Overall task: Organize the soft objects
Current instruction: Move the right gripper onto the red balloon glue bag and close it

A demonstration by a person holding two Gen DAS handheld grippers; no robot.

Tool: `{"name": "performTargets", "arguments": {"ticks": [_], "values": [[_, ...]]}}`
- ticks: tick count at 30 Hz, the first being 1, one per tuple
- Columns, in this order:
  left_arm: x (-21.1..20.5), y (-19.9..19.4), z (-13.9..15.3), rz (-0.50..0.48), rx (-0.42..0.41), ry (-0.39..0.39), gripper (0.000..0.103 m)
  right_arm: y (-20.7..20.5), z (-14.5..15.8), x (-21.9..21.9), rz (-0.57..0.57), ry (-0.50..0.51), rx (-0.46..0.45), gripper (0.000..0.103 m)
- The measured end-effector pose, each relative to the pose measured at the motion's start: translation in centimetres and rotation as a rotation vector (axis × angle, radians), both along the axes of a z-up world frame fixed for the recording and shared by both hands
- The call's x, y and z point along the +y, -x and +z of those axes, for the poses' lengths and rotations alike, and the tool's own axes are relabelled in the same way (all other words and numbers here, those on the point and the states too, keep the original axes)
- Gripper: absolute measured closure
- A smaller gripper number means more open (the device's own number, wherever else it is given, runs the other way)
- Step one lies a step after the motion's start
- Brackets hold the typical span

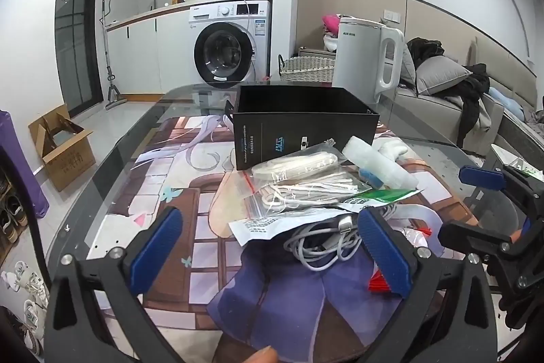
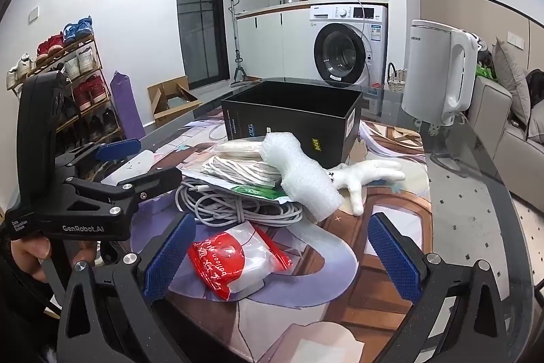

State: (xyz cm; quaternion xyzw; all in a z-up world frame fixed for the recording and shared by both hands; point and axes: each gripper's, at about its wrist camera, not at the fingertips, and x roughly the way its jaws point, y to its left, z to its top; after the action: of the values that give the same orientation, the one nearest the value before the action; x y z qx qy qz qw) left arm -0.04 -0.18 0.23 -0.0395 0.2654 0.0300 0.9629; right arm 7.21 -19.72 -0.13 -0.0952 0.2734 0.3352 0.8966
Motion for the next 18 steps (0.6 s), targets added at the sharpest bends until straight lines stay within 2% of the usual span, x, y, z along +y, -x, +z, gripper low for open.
{"name": "performTargets", "arguments": {"ticks": [18], "values": [[-0.31, 0.03, -0.19, -0.016, 0.003, -0.007, 0.0, 0.04, 0.0, 0.56, 0.026, 0.007, 0.016, 0.0]]}}
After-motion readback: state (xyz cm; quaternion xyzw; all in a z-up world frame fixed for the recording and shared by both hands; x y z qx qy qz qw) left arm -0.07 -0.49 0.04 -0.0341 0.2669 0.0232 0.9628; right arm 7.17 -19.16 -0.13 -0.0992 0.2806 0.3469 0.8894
